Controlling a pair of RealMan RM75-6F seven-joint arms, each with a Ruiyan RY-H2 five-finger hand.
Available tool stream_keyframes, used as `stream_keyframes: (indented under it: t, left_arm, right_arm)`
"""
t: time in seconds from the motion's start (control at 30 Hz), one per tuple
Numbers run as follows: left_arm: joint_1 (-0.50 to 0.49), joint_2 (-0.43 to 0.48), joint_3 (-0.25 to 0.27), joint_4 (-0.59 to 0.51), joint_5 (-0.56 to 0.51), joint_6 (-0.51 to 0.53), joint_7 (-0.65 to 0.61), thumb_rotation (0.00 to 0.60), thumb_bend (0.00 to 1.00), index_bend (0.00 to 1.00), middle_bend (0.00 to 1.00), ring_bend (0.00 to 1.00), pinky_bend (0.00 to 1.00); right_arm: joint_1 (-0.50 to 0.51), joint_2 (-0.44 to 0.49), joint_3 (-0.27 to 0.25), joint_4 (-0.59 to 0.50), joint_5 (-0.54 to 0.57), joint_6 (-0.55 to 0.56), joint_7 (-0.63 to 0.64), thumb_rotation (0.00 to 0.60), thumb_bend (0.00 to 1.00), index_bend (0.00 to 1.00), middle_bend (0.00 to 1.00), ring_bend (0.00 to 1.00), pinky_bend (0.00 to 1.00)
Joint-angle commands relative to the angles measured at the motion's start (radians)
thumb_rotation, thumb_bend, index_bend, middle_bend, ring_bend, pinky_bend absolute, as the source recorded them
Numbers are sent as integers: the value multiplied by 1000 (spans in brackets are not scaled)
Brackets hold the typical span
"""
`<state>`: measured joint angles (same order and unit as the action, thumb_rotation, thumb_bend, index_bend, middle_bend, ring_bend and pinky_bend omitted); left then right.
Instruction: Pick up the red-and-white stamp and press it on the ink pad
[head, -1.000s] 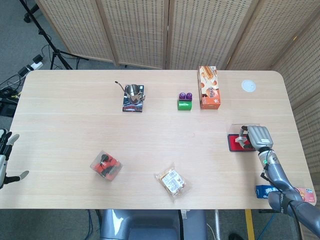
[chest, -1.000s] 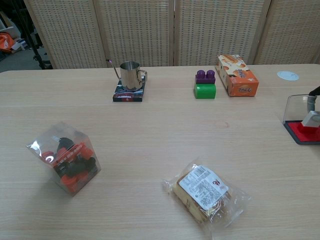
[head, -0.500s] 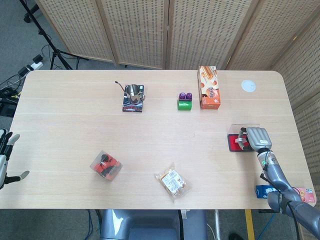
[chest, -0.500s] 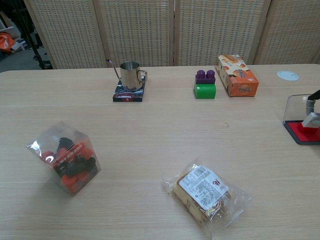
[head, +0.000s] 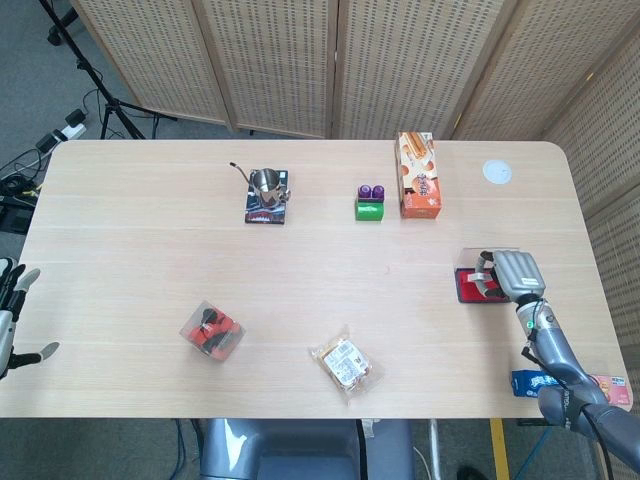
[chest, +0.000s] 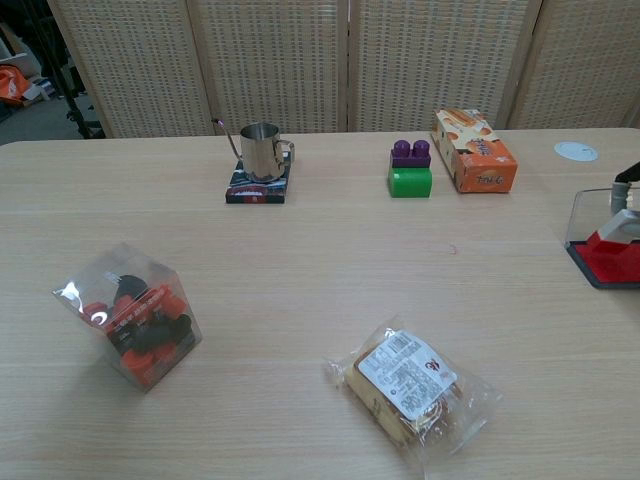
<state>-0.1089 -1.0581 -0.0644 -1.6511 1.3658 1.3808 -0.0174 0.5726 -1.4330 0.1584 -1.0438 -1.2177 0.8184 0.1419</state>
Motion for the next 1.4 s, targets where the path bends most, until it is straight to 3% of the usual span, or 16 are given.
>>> stream_keyframes:
  t: [0.03,0.27,0.5,1.03,1.4]
  left_arm:
    - [0,1,1,-1,2,1,-1,600,125,0,0,0,0]
    - [0,1,3,0,6,1,-1,600,124,0,0,0,0]
    - [0,0,4,-1,8,2,1,600,124,0,0,0,0]
    - [-3,3,6,0,5,-8,-3,600,124,0,0,0,0]
    - [-6,2,9,-2,7,-14,3,600,126,0,0,0,0]
  right_arm:
    - [-10,75,20,-114,-17,51,-10,600,517,580,942,991,1000]
    - [-9,164,9,-322,-10,67,-144,600,517,580,942,991,1000]
    - [14,145,-8,-396,27,47,-264,600,517,580,942,991,1000]
    - [91,-15,-11,-379,160,53,-494,600,504,580,942,991,1000]
    - [102,-54,-22,-357,200,75,-558,600,504,569,942,991,1000]
